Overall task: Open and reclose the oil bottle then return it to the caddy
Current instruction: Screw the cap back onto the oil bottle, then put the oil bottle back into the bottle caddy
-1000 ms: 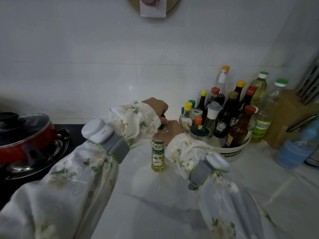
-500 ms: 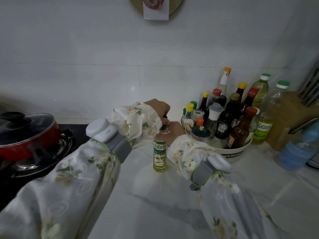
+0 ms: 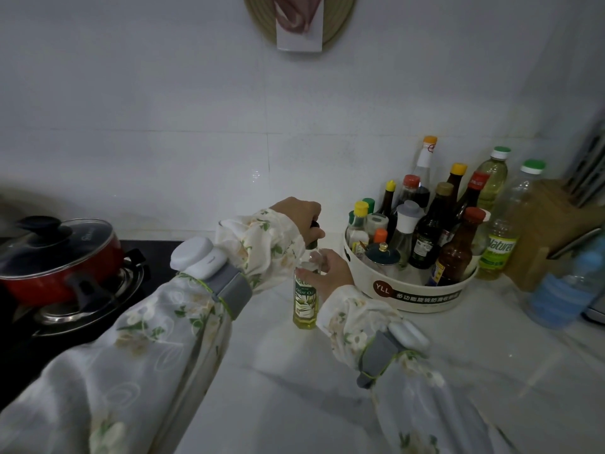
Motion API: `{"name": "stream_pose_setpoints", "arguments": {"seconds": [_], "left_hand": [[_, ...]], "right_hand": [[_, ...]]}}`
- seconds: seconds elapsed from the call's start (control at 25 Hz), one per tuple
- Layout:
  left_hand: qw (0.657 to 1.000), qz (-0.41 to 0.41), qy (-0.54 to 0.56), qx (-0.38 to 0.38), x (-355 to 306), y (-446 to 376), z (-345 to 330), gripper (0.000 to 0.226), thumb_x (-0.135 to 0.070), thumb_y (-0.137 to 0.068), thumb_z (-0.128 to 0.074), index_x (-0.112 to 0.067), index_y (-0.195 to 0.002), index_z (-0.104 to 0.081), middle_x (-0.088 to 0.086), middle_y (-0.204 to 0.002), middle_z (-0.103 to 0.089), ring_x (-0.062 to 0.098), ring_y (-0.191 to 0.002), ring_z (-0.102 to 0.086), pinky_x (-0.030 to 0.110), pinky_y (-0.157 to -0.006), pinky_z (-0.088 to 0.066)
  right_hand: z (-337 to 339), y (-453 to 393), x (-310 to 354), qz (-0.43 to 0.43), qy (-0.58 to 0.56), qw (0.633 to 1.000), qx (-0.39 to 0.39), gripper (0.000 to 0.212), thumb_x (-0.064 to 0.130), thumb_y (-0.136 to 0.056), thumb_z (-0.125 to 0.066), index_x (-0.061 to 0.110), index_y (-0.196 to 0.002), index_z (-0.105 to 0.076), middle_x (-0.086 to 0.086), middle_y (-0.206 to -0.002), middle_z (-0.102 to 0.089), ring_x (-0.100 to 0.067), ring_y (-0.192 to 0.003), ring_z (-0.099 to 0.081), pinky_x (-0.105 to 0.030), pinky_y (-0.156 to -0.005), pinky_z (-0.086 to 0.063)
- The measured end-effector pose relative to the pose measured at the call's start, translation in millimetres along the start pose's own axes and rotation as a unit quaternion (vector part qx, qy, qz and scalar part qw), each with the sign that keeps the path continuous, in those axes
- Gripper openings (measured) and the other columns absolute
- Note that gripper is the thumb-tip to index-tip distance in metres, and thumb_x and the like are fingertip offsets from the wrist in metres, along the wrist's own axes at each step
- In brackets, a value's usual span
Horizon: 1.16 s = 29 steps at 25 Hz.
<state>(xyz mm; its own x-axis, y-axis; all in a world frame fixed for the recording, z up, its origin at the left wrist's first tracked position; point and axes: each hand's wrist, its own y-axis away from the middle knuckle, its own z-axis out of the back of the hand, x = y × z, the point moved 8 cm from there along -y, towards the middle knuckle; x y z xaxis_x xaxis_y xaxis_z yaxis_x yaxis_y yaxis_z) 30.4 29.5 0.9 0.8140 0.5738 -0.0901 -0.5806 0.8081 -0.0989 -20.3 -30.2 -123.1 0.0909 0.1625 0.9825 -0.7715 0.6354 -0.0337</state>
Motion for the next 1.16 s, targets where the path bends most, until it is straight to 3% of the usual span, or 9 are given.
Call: {"name": "stream_pose_setpoints", "arguments": {"seconds": [0.12,0.28,0.36,0.44,0.52,0.6,0.8,1.16], "left_hand": [[0.998,0.012,0.041,-0.036,5,3,-6,0.036,-0.041,-0.093,-0.042,-0.011,-0.109,-0.054,0.011,-0.101,-0.068,0.026,-0.079,-0.058,0.034,-0.072,-0.050],[0.995,0.035,0.068,-0.056,10,6,-15,0.045,-0.049,-0.095,-0.026,-0.017,-0.115,-0.049,0.005,-0.086,-0.062,0.026,-0.079,-0.057,0.034,-0.071,-0.047],[0.995,0.054,0.072,-0.050,13,3,-17,0.048,-0.050,-0.096,-0.022,-0.015,-0.117,-0.049,0.005,-0.083,-0.056,0.025,-0.078,-0.053,0.033,-0.070,-0.042],[0.995,0.063,0.067,-0.039,12,-3,-21,0.049,-0.049,-0.097,-0.021,-0.013,-0.110,-0.050,0.007,-0.085,-0.056,0.026,-0.078,-0.052,0.033,-0.071,-0.042],[0.996,0.062,0.055,-0.028,7,-11,-28,0.044,-0.047,-0.097,-0.022,-0.013,-0.096,-0.050,0.011,-0.092,-0.061,0.026,-0.078,-0.052,0.033,-0.071,-0.042],[0.998,0.057,0.035,-0.009,-2,-21,-39,0.041,-0.041,-0.098,-0.025,-0.013,-0.096,-0.055,0.012,-0.103,-0.065,0.028,-0.084,-0.056,0.034,-0.074,-0.045],[0.993,-0.008,-0.059,0.102,-38,-53,-77,0.042,-0.033,-0.097,-0.035,-0.006,-0.119,-0.059,0.013,-0.126,-0.061,0.030,-0.115,-0.058,0.034,-0.092,-0.046],[0.967,-0.049,-0.102,0.230,-92,-88,-154,0.049,-0.036,-0.097,-0.039,-0.005,-0.134,-0.049,0.011,-0.137,-0.053,0.026,-0.126,-0.051,0.030,-0.102,-0.041]], "right_hand": [[0,-3,-1,0.006,-0.023,1.000,0.000,0.035,0.005,-0.068,-0.074,0.008,-0.096,-0.053,-0.009,-0.097,-0.057,-0.021,-0.093,-0.052,-0.030,-0.083,-0.043],[12,-2,1,-0.001,-0.017,1.000,-0.014,0.038,0.009,-0.071,-0.072,0.003,-0.105,-0.055,-0.008,-0.100,-0.059,-0.020,-0.094,-0.054,-0.028,-0.081,-0.041],[24,-1,0,-0.003,-0.024,0.999,-0.039,0.038,0.011,-0.072,-0.072,0.002,-0.106,-0.056,-0.008,-0.101,-0.061,-0.021,-0.094,-0.056,-0.021,-0.073,-0.042],[39,1,3,0.001,-0.046,0.996,-0.071,0.037,0.010,-0.072,-0.072,0.000,-0.104,-0.057,-0.007,-0.097,-0.060,-0.020,-0.090,-0.056,-0.015,-0.063,-0.040],[55,0,8,0.004,-0.062,0.992,-0.108,0.041,0.010,-0.069,-0.074,0.000,-0.105,-0.058,-0.009,-0.098,-0.062,-0.019,-0.088,-0.056,-0.019,-0.066,-0.042],[75,-3,17,0.015,-0.061,0.988,-0.138,0.043,0.011,-0.065,-0.077,0.002,-0.103,-0.060,-0.011,-0.099,-0.064,-0.021,-0.087,-0.058,-0.026,-0.073,-0.044],[139,-7,46,0.045,-0.067,0.976,-0.204,0.040,0.009,-0.064,-0.078,0.001,-0.099,-0.060,-0.014,-0.097,-0.064,-0.024,-0.090,-0.060,-0.029,-0.075,-0.046],[225,-16,44,0.080,-0.033,0.942,-0.323,0.041,0.012,-0.062,-0.079,0.014,-0.097,-0.059,-0.011,-0.105,-0.065,-0.027,-0.103,-0.060,-0.043,-0.092,-0.050]]}}
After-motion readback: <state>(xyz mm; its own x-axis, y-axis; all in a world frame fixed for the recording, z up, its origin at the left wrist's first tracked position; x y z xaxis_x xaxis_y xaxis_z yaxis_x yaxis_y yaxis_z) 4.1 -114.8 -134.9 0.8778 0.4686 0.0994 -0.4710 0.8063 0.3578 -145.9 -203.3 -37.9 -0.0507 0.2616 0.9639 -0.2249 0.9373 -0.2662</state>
